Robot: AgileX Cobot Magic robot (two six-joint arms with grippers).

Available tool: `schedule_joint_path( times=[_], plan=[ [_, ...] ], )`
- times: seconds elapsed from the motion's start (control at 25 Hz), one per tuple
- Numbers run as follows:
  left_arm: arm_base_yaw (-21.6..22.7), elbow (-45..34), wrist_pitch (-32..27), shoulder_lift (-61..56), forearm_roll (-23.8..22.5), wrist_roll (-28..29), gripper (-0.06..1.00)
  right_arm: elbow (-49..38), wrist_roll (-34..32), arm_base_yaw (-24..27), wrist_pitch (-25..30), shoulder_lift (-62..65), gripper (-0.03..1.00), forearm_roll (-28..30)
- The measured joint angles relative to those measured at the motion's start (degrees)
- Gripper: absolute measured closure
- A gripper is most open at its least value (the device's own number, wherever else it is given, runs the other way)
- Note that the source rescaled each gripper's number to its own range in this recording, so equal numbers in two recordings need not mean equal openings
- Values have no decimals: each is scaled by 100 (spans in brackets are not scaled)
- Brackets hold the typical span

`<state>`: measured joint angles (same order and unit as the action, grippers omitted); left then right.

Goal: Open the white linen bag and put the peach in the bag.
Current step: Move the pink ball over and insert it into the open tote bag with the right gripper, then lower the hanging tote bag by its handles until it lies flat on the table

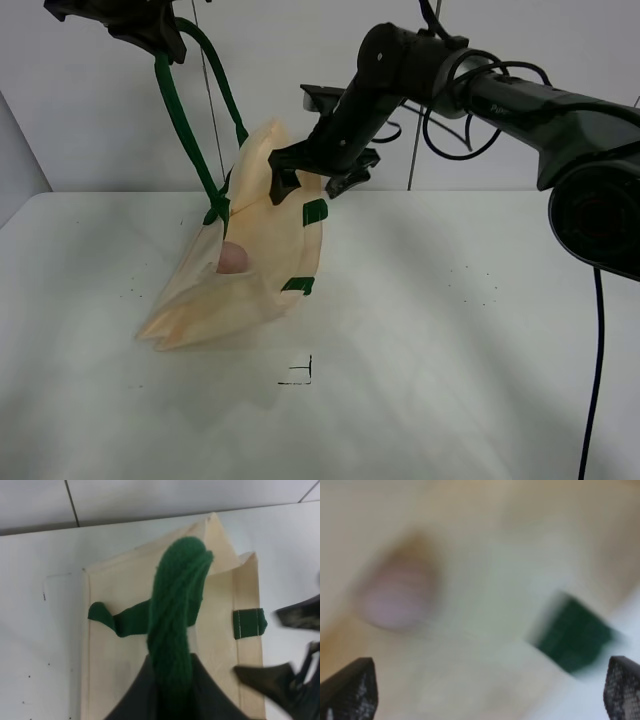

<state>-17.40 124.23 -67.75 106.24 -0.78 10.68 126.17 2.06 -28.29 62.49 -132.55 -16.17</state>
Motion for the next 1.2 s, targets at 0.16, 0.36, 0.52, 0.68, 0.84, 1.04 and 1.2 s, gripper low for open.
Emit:
schedule_joint_path(
  times=[0.16,0.36,0.52,0.68,0.84,1.04,1.2],
  plan=[
    [0,0,0,0,0,0,94,266,-448,219,348,0,-3,740],
    [0,0,0,0,0,-5,94,266,-448,829,638,0,-3,1202],
    [0,0,0,0,0,-5,94,266,-448,1545,683,0,-3,1513],
    [0,0,0,0,6,-5,94,266,-448,2182,689,0,-3,1617],
    [0,0,0,0,6,-5,94,266,-448,2401,695,0,-3,1617],
    [0,0,0,0,6,-5,94,141,-437,2402,701,256,-3,1582],
    [0,0,0,0,6,-5,94,-701,-437,2402,695,1162,-3,1570]
  ],
)
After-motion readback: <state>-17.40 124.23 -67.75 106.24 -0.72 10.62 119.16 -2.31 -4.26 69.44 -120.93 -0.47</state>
